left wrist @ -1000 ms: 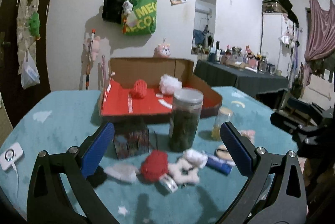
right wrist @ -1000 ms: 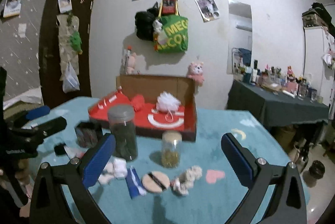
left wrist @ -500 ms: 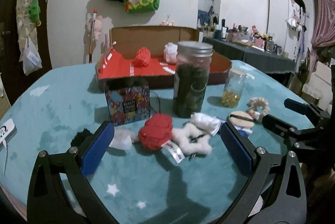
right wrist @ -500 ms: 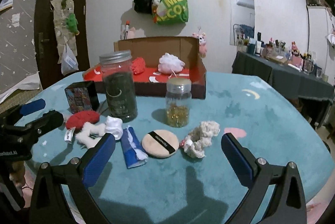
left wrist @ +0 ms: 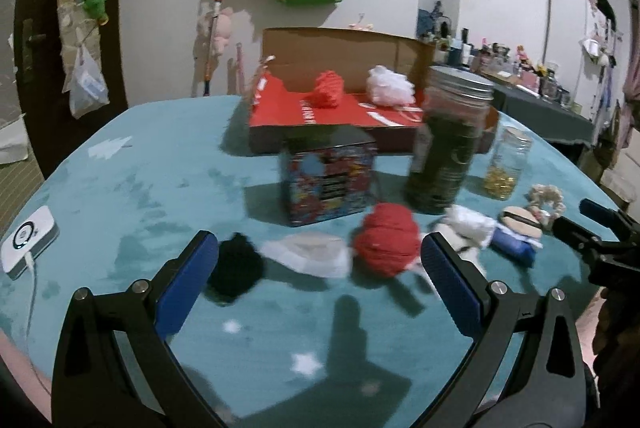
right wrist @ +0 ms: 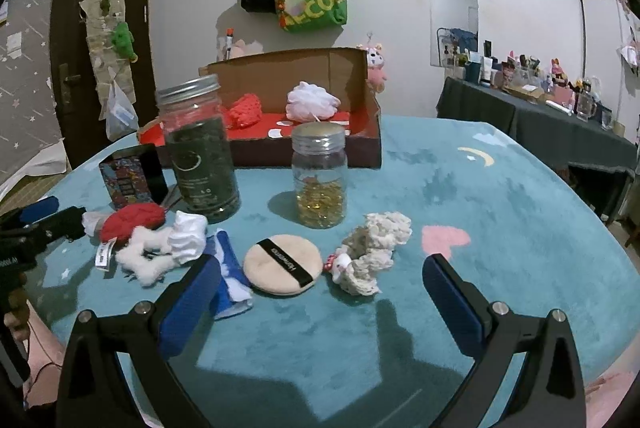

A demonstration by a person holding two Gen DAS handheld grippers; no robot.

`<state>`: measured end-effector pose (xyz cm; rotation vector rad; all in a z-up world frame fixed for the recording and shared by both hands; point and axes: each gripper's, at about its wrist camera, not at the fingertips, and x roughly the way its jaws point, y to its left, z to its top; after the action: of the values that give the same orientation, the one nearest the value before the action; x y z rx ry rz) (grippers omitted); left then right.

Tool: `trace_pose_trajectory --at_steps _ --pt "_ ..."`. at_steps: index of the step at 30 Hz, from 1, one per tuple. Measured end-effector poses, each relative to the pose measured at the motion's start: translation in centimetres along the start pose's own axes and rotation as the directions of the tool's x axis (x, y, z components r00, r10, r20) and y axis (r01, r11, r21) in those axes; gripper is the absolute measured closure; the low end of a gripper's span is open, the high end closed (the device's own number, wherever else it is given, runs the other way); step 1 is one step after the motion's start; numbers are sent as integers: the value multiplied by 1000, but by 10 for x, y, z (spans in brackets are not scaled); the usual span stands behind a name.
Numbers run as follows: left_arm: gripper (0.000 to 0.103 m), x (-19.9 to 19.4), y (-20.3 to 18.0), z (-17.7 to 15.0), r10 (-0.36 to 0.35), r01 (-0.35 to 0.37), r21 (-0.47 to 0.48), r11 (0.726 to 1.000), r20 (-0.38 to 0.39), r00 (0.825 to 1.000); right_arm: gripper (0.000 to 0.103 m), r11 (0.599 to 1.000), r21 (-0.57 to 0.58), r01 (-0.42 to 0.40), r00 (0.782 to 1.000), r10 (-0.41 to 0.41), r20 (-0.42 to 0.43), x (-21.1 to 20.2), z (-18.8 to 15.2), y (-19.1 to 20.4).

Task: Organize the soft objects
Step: 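Grasp the black pom-pom with the left tool while the right tool grasps the beige scrunchie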

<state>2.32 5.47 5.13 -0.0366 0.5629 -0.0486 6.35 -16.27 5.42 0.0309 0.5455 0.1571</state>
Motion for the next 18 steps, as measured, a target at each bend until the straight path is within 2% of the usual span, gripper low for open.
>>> trace_pose_trajectory --at_steps 16,18 --pt "1 19 58 2 53 -55 -16 998 -85 995 0 995 103 9 999 -4 -46 24 11 -39" --pt "4 26 61 1 43 -46 -16 999 -112 993 3 992 122 9 998 -2 -57 29 13 -44"
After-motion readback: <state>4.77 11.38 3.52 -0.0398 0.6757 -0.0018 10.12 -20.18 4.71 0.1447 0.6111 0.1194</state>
